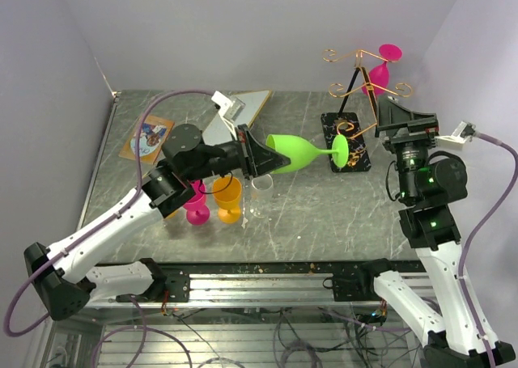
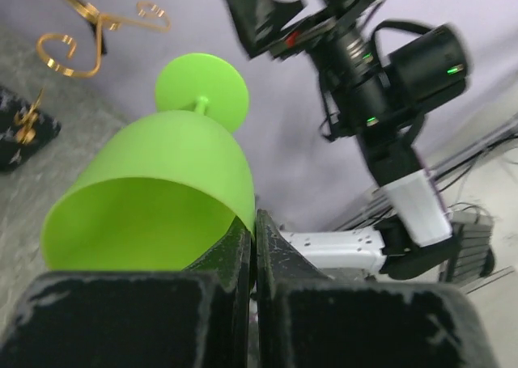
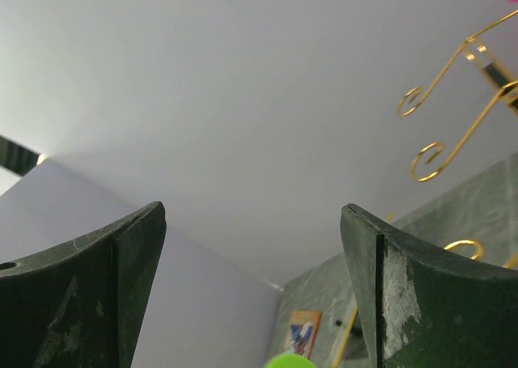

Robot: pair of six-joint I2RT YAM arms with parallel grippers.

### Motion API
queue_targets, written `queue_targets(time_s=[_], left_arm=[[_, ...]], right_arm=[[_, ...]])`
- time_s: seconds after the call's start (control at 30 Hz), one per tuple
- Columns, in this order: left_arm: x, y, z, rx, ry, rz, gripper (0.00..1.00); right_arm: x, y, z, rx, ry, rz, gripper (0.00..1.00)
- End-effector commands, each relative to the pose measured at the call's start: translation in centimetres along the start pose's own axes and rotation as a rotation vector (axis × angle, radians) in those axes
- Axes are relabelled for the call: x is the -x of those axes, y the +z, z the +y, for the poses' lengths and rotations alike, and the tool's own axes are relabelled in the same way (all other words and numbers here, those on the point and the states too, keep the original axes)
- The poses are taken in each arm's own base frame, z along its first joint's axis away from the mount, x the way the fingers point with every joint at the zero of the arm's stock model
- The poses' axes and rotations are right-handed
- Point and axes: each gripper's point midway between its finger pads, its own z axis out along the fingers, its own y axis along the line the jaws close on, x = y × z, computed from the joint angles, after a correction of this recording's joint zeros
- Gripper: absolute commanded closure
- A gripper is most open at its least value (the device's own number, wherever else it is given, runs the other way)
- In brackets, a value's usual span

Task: Take the wine glass off the wine glass rack

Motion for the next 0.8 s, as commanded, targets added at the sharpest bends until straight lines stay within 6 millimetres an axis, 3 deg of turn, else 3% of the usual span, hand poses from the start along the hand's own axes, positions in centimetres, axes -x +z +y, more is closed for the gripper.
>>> queue_targets(time_s=[0.0,0.1,0.4,0.57,0.77], left_arm=[[-4.8,-0.3,5.2,0.253,0.076,0.176,0.93],[-7.4,-0.4,6.4,0.366,0.122,0.263,0.93],[-15.1,-0.7,7.3,0.603,0.33,0.552,0.93],[-18.7,-3.1,9.3,0.727,0.395,0.724,0.93],[-21.1,-6.5,11.6,0.857,0.405,0.879,0.93]], right_arm=[[2.1,-0.4,-1.8,-0.097,-0.124,-0.091,0.12],[2.6,-0.7,-2.0,-0.109,-0.143,-0.109,0.12],[3.5,-1.1,-2.5,-0.141,-0.169,-0.144,0.12],[3.5,-1.1,-2.6,-0.145,-0.175,-0.145,0.12],[3.5,-1.0,-2.8,-0.152,-0.181,-0.145,0.12]])
